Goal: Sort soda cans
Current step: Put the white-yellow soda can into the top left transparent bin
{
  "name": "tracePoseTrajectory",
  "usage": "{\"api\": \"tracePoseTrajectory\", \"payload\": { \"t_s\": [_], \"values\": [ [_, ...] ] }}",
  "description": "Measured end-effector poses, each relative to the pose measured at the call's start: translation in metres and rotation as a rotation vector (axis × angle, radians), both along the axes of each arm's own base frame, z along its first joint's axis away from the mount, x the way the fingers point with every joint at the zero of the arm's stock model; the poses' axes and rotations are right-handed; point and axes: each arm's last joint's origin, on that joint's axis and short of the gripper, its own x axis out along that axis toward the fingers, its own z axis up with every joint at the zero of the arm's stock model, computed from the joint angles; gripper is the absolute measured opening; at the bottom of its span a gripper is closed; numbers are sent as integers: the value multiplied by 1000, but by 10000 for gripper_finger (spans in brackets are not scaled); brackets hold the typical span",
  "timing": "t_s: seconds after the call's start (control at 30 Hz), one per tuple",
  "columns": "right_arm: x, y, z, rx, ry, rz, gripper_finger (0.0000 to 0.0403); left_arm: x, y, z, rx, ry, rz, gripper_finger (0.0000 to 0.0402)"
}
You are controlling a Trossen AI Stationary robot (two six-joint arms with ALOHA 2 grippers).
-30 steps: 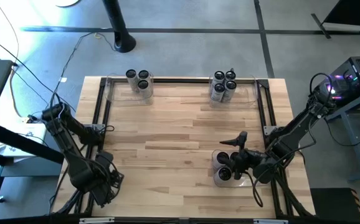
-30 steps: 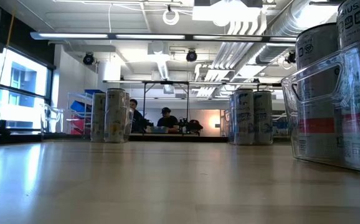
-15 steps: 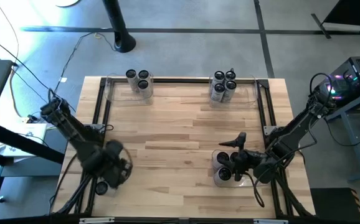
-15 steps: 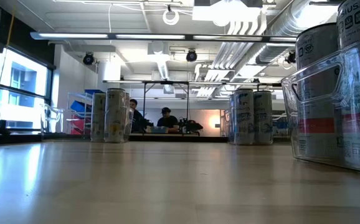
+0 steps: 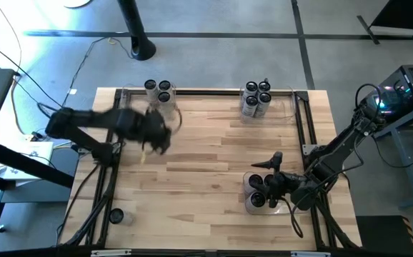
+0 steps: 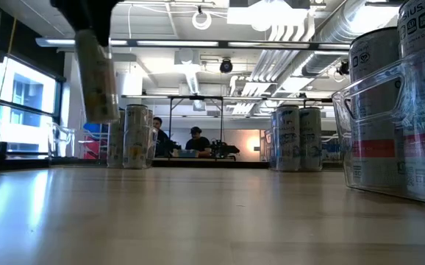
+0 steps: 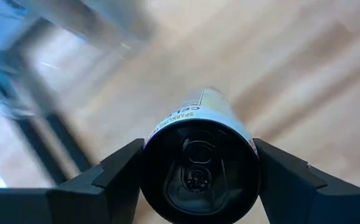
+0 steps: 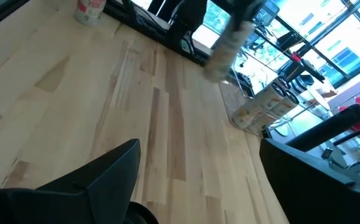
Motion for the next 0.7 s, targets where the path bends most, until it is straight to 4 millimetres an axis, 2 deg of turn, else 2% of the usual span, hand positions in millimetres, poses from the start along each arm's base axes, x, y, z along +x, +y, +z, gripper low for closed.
{"api": "tracePoseTrajectory", "payload": {
  "t_s": [0.2,0.37,0.53,0.7],
  "values": [
    [0,0,0,10,-1,-5,326,-2,60,31,44,-23,22,245],
    [0,0,0,26,-6,-11,326,-15,103,41,68,3,102,245],
    [0,0,0,44,-11,-18,326,-27,137,37,56,75,146,245],
    [0,0,0,50,-14,-20,326,-29,168,26,24,152,166,245]
  ]
}}
